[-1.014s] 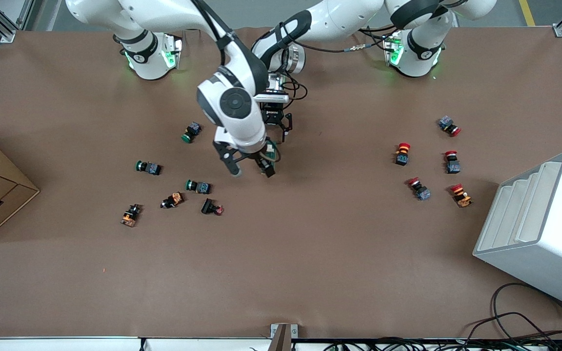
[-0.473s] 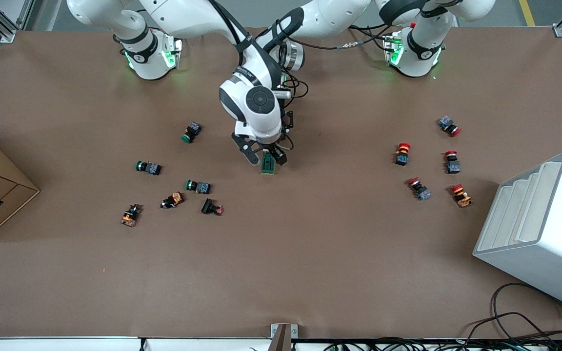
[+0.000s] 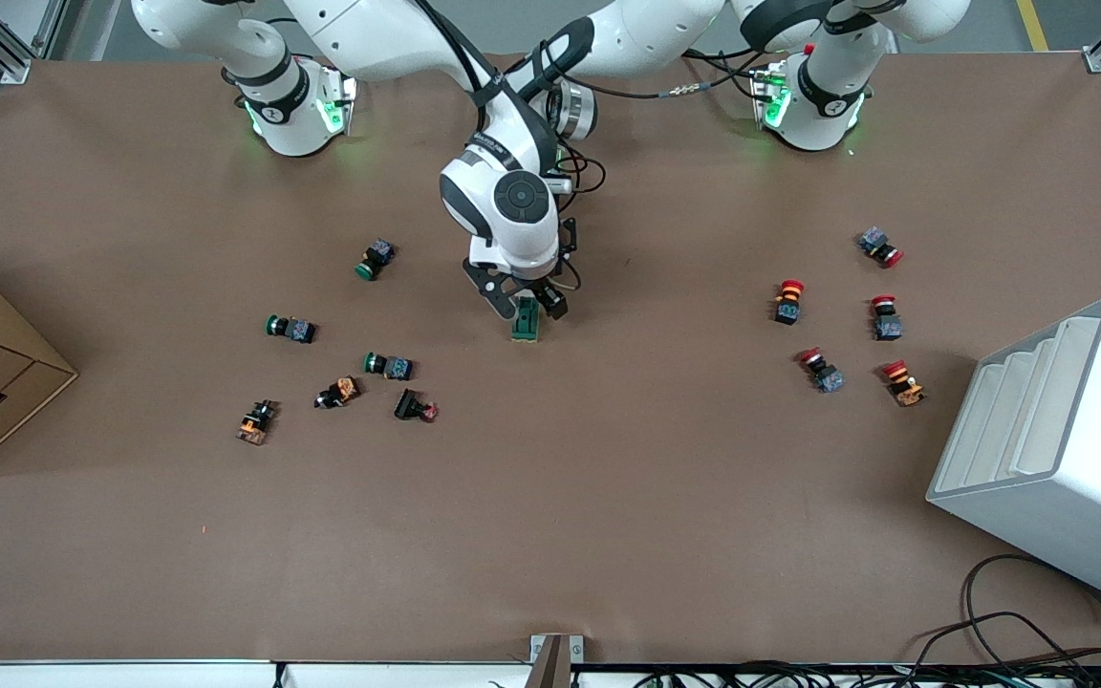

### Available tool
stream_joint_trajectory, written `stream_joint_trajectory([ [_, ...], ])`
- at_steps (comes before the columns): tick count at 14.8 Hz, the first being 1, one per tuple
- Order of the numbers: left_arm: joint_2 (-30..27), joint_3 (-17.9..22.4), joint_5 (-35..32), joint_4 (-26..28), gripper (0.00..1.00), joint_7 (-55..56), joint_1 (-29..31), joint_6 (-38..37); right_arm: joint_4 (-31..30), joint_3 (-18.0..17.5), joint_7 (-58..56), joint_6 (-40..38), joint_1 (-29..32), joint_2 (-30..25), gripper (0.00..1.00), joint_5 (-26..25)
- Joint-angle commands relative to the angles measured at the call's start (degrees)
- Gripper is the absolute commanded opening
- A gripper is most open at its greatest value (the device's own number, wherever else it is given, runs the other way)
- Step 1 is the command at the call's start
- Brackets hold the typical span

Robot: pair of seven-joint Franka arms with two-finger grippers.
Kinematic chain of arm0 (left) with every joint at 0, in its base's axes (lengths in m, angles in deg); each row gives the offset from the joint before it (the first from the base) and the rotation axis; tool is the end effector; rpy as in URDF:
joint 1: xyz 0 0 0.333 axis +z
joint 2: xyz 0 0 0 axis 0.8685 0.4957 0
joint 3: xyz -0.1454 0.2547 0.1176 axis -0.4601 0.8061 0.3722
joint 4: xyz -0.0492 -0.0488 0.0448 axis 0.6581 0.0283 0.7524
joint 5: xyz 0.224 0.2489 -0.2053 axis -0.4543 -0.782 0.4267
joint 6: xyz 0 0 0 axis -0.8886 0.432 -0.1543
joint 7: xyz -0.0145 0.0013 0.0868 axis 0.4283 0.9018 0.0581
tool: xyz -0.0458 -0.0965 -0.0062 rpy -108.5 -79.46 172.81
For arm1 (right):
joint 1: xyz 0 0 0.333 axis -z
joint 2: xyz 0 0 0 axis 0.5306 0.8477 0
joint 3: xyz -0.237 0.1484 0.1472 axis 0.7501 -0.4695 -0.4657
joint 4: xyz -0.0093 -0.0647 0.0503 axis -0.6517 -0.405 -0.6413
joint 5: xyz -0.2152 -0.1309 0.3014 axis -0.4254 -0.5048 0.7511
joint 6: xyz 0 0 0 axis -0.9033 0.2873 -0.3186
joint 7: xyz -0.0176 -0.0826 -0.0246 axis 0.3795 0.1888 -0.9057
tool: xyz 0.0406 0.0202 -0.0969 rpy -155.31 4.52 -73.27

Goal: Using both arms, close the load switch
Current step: 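Push the white lever over with the right gripper fingertips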

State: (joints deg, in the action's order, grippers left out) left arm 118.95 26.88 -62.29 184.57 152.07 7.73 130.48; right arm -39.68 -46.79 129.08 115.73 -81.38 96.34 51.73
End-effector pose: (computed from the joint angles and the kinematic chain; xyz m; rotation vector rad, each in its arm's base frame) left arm 0.1793 -0.5525 0.0627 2.5780 -0.0785 1.7120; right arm 0.4183 0.4939 0.2073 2.8044 -1.3697 -0.0970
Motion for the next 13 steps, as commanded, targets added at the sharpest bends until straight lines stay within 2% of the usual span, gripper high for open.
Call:
stream_joint_trajectory([
  [1,1.23,0.65,-1.10,-1.16,0.99,1.27,-0.88,-2.46,-0.15,0.52,0.53,1.38,-0.67,0.44,1.00,0.61],
  [13,4.57,2.05,-3.21,-2.74,0.99,4.43,-3.16,-3.52,3.89,0.78,0.01,2.79,0.47,2.12,1.00,0.52],
])
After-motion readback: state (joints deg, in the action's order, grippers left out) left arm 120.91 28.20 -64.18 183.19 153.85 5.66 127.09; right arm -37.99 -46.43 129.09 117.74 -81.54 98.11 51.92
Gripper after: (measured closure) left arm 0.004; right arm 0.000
